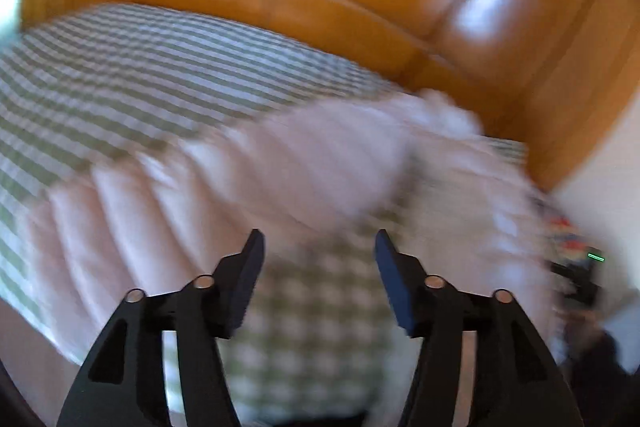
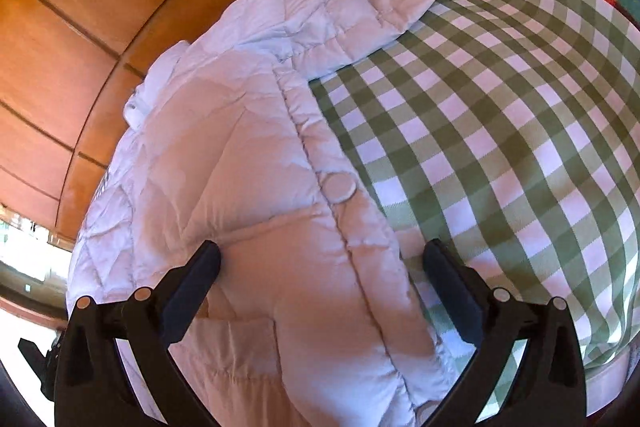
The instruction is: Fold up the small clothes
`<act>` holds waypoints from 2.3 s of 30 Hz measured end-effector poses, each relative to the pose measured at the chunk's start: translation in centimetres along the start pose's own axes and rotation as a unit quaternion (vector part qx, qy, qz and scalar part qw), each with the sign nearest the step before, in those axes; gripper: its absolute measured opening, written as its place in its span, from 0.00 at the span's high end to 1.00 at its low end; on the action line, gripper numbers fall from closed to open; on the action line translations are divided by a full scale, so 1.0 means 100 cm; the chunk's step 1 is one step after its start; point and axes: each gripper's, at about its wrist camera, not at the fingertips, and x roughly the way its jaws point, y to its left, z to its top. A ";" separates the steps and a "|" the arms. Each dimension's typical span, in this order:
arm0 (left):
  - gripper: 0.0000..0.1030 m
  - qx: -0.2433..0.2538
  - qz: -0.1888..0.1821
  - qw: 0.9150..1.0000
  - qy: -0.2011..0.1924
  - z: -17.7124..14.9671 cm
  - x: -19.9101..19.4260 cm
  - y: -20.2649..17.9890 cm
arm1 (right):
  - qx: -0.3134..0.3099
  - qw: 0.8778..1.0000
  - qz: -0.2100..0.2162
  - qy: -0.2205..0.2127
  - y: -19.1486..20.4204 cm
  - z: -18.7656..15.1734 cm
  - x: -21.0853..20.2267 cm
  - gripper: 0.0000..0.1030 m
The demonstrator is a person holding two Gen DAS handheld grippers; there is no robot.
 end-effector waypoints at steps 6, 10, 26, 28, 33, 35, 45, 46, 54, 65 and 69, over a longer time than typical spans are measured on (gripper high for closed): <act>0.29 0.033 -0.090 0.991 0.095 -0.043 0.040 -0.050 | -0.012 1.000 0.026 0.010 0.000 -0.009 -0.006 0.02; 0.80 0.081 -0.084 0.982 0.145 -0.063 0.073 -0.078 | -0.022 0.999 0.025 0.016 0.002 -0.016 -0.009 0.31; 0.91 0.085 0.063 0.983 0.147 -0.084 0.053 -0.042 | -0.082 0.996 0.024 0.032 0.025 -0.053 -0.017 0.67; 0.89 0.099 0.049 0.985 0.132 -0.076 0.046 -0.056 | -0.084 0.996 0.010 0.030 0.022 -0.055 -0.017 0.50; 0.86 0.143 0.035 0.984 0.099 -0.051 0.022 -0.084 | -0.111 0.993 -0.020 -0.018 0.029 -0.044 -0.051 0.16; 0.84 0.153 0.035 0.983 0.096 -0.049 0.013 -0.086 | -0.132 0.990 -0.016 -0.036 0.044 -0.039 -0.062 0.16; 0.84 0.095 -0.013 0.995 0.022 -0.015 -0.009 -0.084 | -0.225 0.974 0.034 -0.018 0.171 -0.031 -0.003 0.16; 0.84 0.096 -0.023 0.995 0.017 -0.010 0.001 -0.093 | -0.225 0.973 0.037 -0.016 0.182 -0.031 0.006 0.16; 0.84 0.099 0.067 0.988 0.095 -0.004 0.134 -0.117 | -0.267 0.963 -0.020 -0.023 0.202 -0.045 0.055 0.16; 0.84 -0.012 0.034 0.998 0.046 -0.014 0.067 -0.050 | -0.299 0.950 -0.081 -0.047 0.191 -0.058 0.103 0.08; 0.84 -0.108 0.092 0.990 0.009 -0.031 0.008 0.015 | -0.301 0.949 -0.087 -0.048 0.197 -0.056 0.105 0.07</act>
